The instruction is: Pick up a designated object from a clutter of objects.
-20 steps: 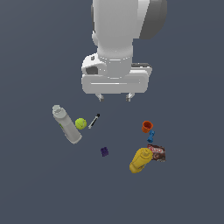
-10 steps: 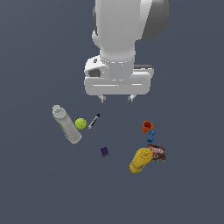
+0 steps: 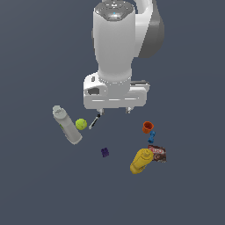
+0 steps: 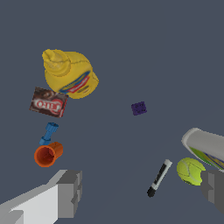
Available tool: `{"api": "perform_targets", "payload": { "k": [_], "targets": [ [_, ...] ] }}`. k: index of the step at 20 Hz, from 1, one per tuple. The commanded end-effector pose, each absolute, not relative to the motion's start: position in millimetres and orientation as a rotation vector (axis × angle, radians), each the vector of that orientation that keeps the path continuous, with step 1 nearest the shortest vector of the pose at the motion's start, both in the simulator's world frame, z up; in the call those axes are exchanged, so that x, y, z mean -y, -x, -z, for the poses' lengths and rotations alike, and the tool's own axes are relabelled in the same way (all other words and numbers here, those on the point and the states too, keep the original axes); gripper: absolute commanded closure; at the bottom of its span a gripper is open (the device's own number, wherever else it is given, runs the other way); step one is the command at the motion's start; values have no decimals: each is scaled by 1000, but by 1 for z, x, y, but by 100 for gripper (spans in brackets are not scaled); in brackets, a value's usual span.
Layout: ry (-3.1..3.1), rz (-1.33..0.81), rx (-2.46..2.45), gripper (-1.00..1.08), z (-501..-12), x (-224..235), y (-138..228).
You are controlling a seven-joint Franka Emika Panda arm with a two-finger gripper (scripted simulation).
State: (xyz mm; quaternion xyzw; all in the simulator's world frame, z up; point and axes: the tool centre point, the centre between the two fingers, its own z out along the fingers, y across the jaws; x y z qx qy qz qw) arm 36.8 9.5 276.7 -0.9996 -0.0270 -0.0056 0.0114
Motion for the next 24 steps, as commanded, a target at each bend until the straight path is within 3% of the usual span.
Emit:
{"api": "perform_targets", "payload": {
  "k": [1, 15, 24],
  "targets": [
    [3119, 16, 124, -92, -260, -5, -46],
    [3109, 5, 422, -92, -129, 26, -91],
    [3097, 1, 526, -92, -79, 37, -98]
  ]
}}
